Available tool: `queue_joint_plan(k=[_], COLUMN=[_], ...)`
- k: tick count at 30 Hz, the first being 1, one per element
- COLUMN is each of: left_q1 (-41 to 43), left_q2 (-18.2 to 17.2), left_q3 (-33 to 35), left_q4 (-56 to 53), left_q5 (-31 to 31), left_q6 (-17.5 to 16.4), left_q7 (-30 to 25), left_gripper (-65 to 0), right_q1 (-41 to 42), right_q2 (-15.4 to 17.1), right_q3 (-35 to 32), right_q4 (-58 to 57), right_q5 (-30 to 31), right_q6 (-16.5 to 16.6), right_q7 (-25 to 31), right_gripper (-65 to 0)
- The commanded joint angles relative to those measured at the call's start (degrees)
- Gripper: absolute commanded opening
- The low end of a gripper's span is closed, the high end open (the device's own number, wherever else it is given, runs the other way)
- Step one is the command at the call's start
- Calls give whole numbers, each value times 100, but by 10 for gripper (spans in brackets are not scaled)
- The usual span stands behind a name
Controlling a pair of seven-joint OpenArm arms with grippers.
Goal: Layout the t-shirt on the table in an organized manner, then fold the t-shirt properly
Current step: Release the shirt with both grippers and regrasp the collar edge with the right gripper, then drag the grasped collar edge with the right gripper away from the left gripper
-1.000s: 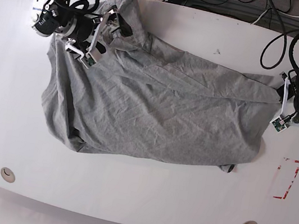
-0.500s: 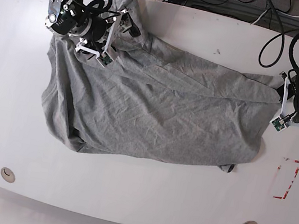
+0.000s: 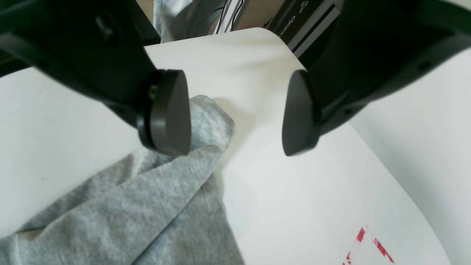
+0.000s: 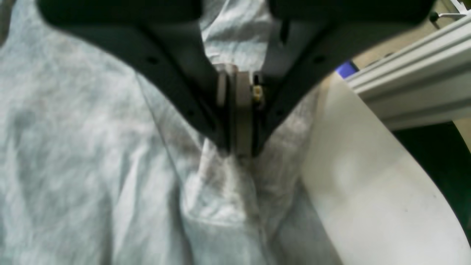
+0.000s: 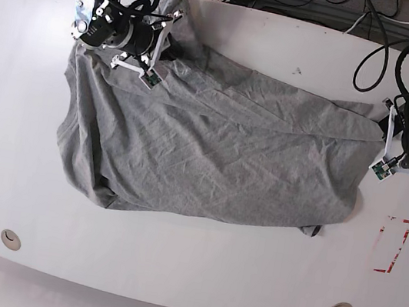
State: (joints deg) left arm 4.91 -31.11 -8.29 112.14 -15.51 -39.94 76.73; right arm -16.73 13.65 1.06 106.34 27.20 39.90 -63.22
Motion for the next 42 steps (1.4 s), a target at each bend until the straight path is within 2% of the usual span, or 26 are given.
queue_joint_plan(k=[1,10,15,17,21,27,32,37,39,42], left_q1=[-56,-56,-56,-56,-56,-56,-73,-82,-82,-82], left_q2=[-102,-102,-102,-102,-102,-102,-102,-102,-102,-102], left_q3=[-54,-54,-54,-54,-54,-54,-54,-54,-54,-54], left_q4=[87,87,79,79,79,79,79,79,79,79], left_q5=[25,25,25,25,25,25,25,25,25,25], left_q6=[-6,-6,-6,-6,-6,-6,-6,-6,-6,-6], left_q7=[-11,-11,-20,-20,-20,-20,-20,-20,-20,-20], left_gripper=[-283,-283,-283,-283,-283,-283,-283,-283,-283,-283], right_q1=[-10,-494,-749,-872,-1144,-1610,-1804,-1830,-1883,-1900], right_q2=[64,336,442,600,1145,1822,2068,2094,2086,2015], right_q3=[30,65,575,751,901,1217,1279,1252,1252,1243], right_q4=[130,807,895,886,886,878,869,851,851,851], right_q5=[89,177,897,1311,2286,3218,3297,3289,3280,3271], right_q6=[10,10,10,10,10,10,10,10,10,10], right_q7=[58,-73,-531,-645,-733,-742,-742,-777,-812,-847], right_gripper=[-644,-650,-650,-650,-650,-650,-650,-645,-612,-479])
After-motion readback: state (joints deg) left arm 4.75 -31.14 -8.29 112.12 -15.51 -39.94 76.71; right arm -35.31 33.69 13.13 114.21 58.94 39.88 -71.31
